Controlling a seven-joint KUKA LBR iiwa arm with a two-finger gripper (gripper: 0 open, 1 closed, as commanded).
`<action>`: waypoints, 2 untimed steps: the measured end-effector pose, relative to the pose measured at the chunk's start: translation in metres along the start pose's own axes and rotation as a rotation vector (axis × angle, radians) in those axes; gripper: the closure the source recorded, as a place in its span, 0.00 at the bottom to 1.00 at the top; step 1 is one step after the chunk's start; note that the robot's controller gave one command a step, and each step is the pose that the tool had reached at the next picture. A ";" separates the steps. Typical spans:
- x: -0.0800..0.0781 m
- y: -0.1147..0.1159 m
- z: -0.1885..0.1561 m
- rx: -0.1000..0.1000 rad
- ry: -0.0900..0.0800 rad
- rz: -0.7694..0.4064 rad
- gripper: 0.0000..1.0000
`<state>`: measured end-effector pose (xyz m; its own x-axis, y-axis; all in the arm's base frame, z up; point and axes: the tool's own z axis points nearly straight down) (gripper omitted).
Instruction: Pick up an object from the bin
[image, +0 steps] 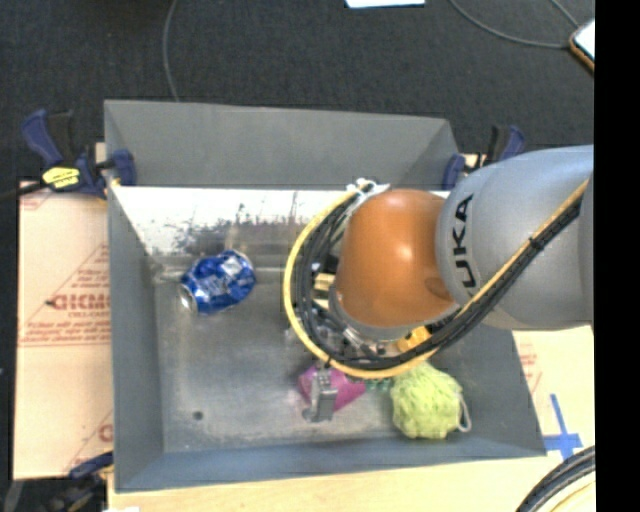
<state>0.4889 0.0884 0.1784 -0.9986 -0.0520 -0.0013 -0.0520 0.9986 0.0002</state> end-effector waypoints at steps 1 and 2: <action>-0.005 0.034 0.065 -0.001 0.003 -0.045 0.00; -0.012 0.009 0.053 -0.001 -0.015 0.003 0.00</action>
Offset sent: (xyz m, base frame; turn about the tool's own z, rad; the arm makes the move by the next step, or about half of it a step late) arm 0.0103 0.0109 -0.0539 0.0011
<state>0.5005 0.0981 0.1251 -0.9987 -0.0485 -0.0161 -0.0485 0.9988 0.0015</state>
